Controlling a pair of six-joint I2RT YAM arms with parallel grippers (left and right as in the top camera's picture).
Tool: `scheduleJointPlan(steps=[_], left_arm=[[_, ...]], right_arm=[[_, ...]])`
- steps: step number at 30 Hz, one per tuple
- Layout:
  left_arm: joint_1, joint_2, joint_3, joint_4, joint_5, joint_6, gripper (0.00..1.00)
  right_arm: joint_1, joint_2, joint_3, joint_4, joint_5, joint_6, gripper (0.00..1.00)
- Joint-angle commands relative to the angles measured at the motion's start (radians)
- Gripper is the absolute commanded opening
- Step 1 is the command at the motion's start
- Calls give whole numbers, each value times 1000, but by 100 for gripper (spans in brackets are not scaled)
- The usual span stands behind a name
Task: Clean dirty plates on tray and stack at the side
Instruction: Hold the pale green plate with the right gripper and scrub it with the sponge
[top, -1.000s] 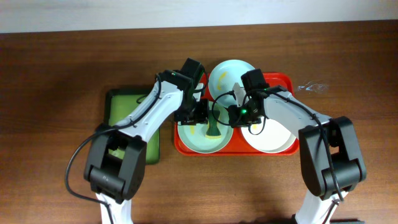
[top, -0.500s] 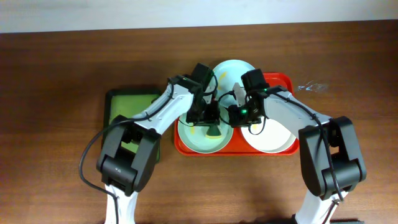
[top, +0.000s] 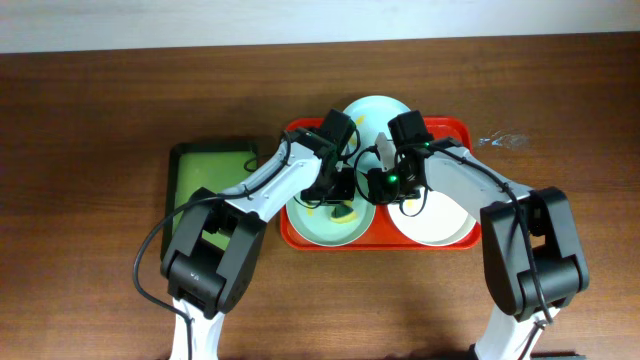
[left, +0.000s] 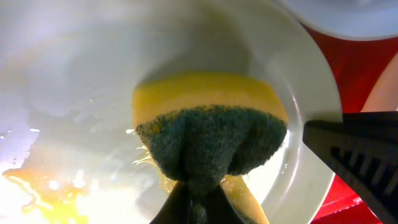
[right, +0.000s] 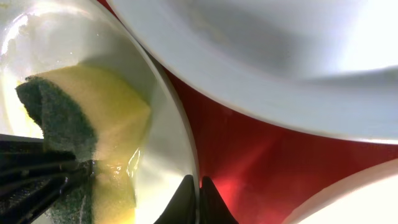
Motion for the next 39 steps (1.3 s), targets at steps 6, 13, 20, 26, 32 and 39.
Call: scheduleJointPlan(steps=[6, 13, 20, 26, 32, 39], left_arm=[[59, 8, -2, -170, -324, -77, 0], [86, 8, 139, -285, -397, -77, 0], [69, 9, 105, -111, 32, -45, 0], [75, 9, -39, -55, -88, -47, 0], [83, 7, -53, -162, -459, -72, 0], [83, -1, 93, -230, -260, -69, 0]], right_arm=[[6, 11, -11, 1, 5, -16, 4], [6, 11, -11, 1, 5, -16, 4], [6, 11, -11, 1, 5, -16, 5], [6, 11, -17, 2, 9, -16, 5], [6, 11, -17, 2, 9, -16, 5], [6, 11, -17, 2, 9, -16, 5]])
